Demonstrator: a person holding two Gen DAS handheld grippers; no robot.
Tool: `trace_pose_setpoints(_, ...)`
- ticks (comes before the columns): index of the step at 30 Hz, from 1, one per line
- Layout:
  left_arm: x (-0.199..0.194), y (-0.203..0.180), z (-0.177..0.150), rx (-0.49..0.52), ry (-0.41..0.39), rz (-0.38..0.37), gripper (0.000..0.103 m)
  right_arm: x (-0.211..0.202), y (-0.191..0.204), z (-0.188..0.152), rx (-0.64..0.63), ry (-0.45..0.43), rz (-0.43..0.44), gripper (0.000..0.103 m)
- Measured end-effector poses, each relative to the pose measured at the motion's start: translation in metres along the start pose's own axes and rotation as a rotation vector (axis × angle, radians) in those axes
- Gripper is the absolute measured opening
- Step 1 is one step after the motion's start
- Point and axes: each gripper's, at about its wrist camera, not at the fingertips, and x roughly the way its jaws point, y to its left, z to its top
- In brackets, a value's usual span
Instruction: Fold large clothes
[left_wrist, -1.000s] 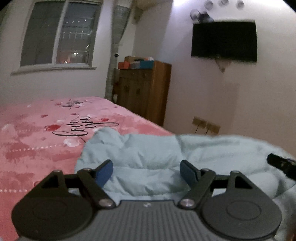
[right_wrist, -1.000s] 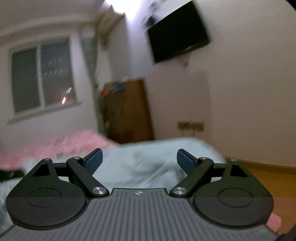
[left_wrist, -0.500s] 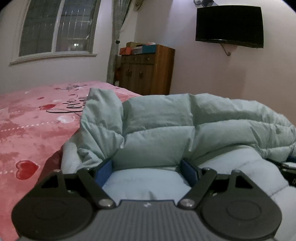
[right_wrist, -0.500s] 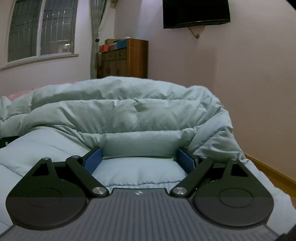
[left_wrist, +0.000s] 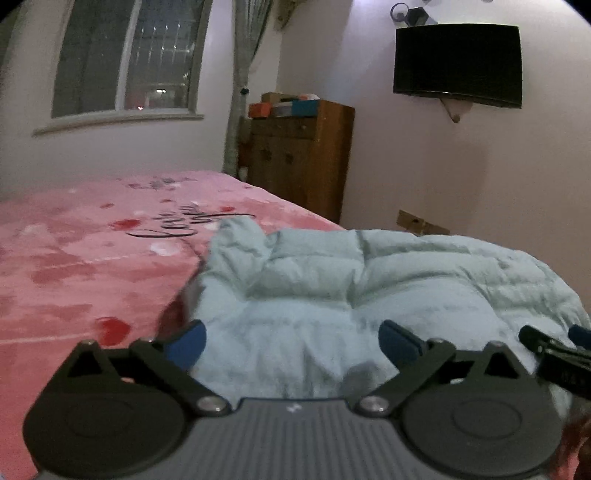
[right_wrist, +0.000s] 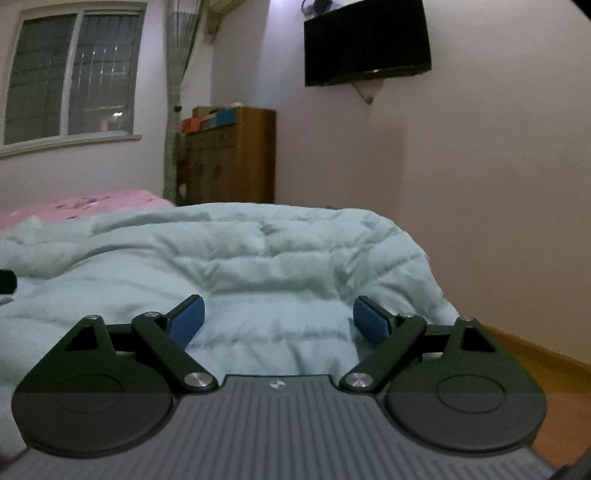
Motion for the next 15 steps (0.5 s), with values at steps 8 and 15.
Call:
trace_pose_setpoints(8,-0.105,0.005,-0.032,-0.008,0.059,0.062,0.102,-0.093,-0.008,-0.013,0.057,0.086,0.062,0.103)
trace_pose_setpoints(15,-0.183,0.006,-0.050,-0.007,0.081,0.099,0.102,-0.173,-0.008,-0.029,0.046,0.130,0.128,0.103)
